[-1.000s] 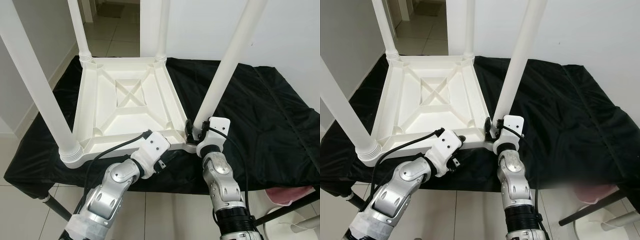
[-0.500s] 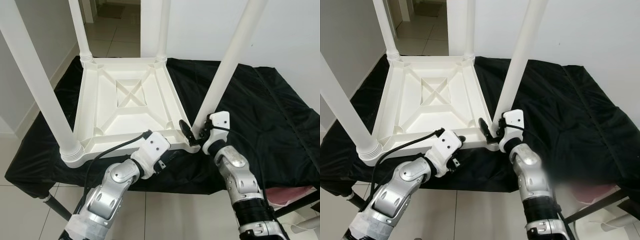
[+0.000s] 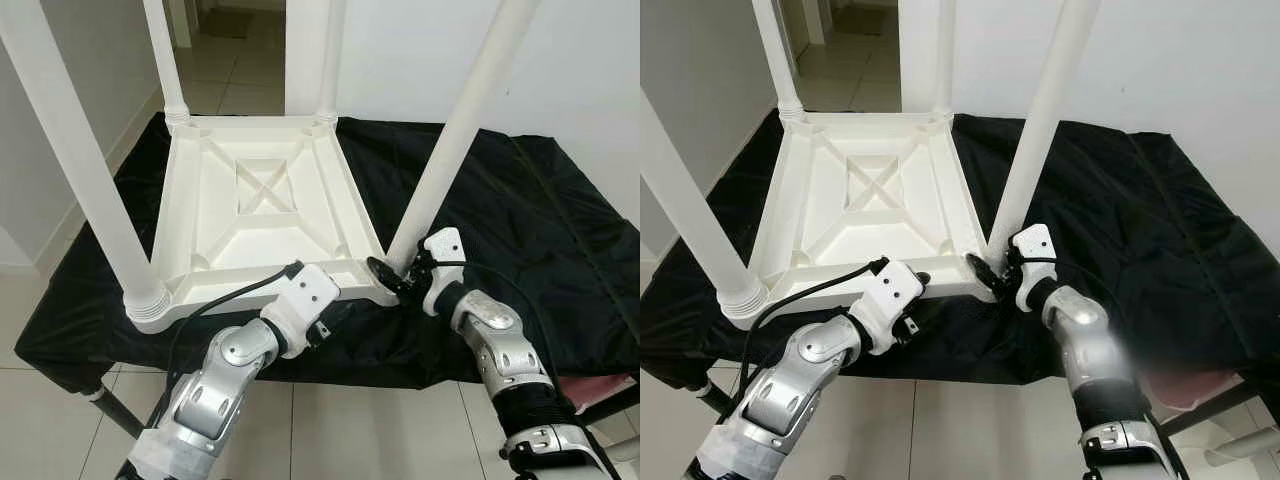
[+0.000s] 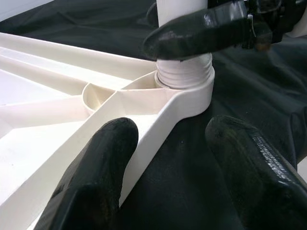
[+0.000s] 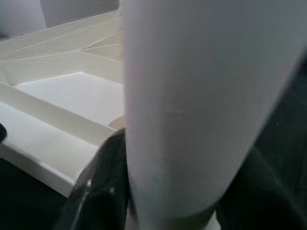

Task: Building children table

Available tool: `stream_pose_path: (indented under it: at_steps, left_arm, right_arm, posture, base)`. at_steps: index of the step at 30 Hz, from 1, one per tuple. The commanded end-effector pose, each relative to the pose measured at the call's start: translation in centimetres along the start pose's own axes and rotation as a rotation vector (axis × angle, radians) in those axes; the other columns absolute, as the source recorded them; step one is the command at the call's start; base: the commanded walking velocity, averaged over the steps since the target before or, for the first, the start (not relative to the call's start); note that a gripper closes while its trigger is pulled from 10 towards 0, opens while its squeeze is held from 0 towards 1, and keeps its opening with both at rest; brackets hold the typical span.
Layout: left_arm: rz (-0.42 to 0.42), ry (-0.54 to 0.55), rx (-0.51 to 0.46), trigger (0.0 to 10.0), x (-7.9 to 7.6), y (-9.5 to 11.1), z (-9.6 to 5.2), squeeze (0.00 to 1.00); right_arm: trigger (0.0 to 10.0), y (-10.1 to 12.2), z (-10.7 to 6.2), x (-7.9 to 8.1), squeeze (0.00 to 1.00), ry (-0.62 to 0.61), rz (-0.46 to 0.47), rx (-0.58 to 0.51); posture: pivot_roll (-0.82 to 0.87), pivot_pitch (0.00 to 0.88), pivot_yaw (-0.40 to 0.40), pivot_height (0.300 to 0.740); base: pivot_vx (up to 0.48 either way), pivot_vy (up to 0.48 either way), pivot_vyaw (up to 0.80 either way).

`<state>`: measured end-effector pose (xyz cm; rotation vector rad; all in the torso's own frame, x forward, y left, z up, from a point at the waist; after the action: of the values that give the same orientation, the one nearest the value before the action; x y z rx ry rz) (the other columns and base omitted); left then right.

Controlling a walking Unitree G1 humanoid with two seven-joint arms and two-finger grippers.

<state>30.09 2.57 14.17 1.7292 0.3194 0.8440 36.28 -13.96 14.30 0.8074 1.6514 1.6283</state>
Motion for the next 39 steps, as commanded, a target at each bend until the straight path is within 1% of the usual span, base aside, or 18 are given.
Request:
stream_pose_path:
  at_steps: [1,3,4,6,7,9,16,19,20,21,23,24,27,30,32,34,35,39]
  left_arm:
    - [0.005,-0.002,0.002,10.0,-0.1,0.0,0.0,0.0]
    - [0.006,-0.003,0.002,10.0,-0.1,0.0,-0.1,0.0]
    - [0.008,-0.005,0.002,10.0,-0.1,0.0,-0.1,0.0]
    - [0.008,-0.006,0.002,10.0,-0.1,0.0,-0.1,0.0]
    - [0.009,-0.006,0.002,10.0,-0.1,0.0,-0.1,0.0]
    - [0.009,-0.006,0.003,10.0,-0.1,0.0,-0.1,0.0]
    - [0.003,-0.008,0.003,10.0,-0.3,0.0,0.0,0.0]
    - [0.001,-0.009,0.003,10.0,-0.3,0.0,0.0,0.0]
    - [0.001,-0.009,0.003,10.0,-0.3,0.0,0.0,0.0]
    - [0.001,-0.009,0.003,10.0,-0.3,0.0,0.0,0.0]
    - [-0.001,-0.009,0.004,10.0,-0.3,0.0,0.0,0.0]
    - [-0.001,-0.009,0.004,10.0,-0.3,0.0,0.0,0.0]
    - [-0.004,-0.012,0.005,10.0,-0.5,-0.1,0.0,0.0]
    - [-0.005,-0.011,0.005,10.0,-0.5,-0.1,-0.1,0.0]
    - [-0.006,-0.008,0.006,10.0,-0.4,-0.1,0.0,0.0]
    - [-0.008,-0.004,0.006,10.0,-0.3,-0.1,0.0,0.0]
    - [-0.009,-0.002,0.006,10.0,-0.3,-0.1,-0.1,0.0]
    - [-0.01,-0.001,0.007,10.0,-0.3,-0.1,-0.2,0.0]
  right_arm:
    - [0.0,-1.1,-0.3,0.2,0.0,0.011,0.016,0.034]
    - [0.0,-1.2,-0.3,0.2,0.0,0.012,0.02,0.032]
    - [4.0,-1.1,-0.3,0.0,0.0,-0.002,0.04,0.023]
    - [4.0,-1.1,-0.3,0.0,0.0,-0.006,0.045,0.02]
    - [10.0,-1.0,-0.4,-0.1,0.0,-0.019,0.054,0.015]
    - [10.0,-0.7,-0.4,-0.4,0.0,-0.067,0.092,-0.004]
    - [10.0,-0.5,-0.2,-0.1,0.0,-0.2,0.139,-0.041]
    - [10.0,-0.4,-0.2,-0.3,0.0,-0.264,0.156,-0.046]
    - [10.0,-0.5,-0.2,-0.6,0.0,-0.339,0.176,-0.044]
    - [10.0,-0.5,-0.2,-0.6,0.0,-0.339,0.176,-0.044]
    - [10.0,-0.7,-0.3,-0.8,0.0,-0.443,0.196,-0.038]
    - [10.0,-0.7,-0.3,-0.8,0.0,-0.443,0.196,-0.038]
    - [10.0,-0.9,-0.4,-0.3,0.0,-0.572,0.215,-0.04]
    - [10.0,-1.0,-0.5,0.0,0.0,-0.62,0.223,-0.035]
    - [10.0,-1.1,-0.8,0.3,0.0,-0.722,0.233,-0.039]
    - [10.0,-1.1,-0.6,1.2,0.0,-0.74,0.258,-0.046]
    - [10.0,-1.1,-0.1,1.8,0.0,-0.71,0.261,-0.043]
    - [10.0,-0.6,0.0,1.9,0.0,-0.69,0.245,-0.049]
  posture:
    - [0.02,0.024,-0.04,0.74]
    - [0.02,0.024,-0.035,0.74]
    - [0.02,0.025,-0.032,0.74]
    - [0.02,0.025,-0.032,0.74]
    - [0.02,0.027,-0.034,0.74]
    - [0.02,0.029,-0.033,0.74]
    - [0.01,0.038,-0.031,0.74]
    - [0.01,0.038,-0.031,0.74]
    - [0.01,0.042,-0.03,0.74]
    - [0.01,0.042,-0.03,0.74]
    - [0.01,0.045,-0.03,0.74]
    - [0.01,0.045,-0.03,0.74]
    - [0.01,0.049,-0.032,0.74]
    - [0.01,0.051,-0.033,0.74]
    - [0.01,0.054,-0.037,0.74]
    - [0.02,0.056,-0.037,0.74]
    - [0.02,0.056,-0.038,0.74]
    - [0.02,0.057,-0.038,0.74]
  base:
    - [0.0,0.0,0.0]
    - [0.0,0.0,0.0]
    - [0.0,0.0,0.0]
    - [0.0,0.0,0.0]
    - [0.0,0.0,0.0]
    - [0.0,0.0,0.0]
    - [0.0,0.0,0.0]
    - [0.0,0.0,0.0]
    - [0.0,0.0,0.0]
    - [0.0,0.0,0.0]
    - [0.0,0.0,0.0]
    - [0.0,0.0,0.0]
    - [0.0,0.0,0.0]
    - [0.0,0.0,0.0]
    - [0.0,0.0,0.0]
    - [0.0,0.0,0.0]
    - [0.0,0.0,0.0]
    - [0.0,0.0,0.0]
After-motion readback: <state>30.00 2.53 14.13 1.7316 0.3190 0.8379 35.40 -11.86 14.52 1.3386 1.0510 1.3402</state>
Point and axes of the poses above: a point about 5 cm out from each wrist's last joint towards the gripper, its own z axis pointing out of the wrist towards the gripper, its own y axis along the axis of the wrist's last joint, x = y × z, the point moved 4 cm from there along z, pointing out of the wrist towards the gripper, and after that the axes turned 6 degrees about z, right-handed, at the moved point
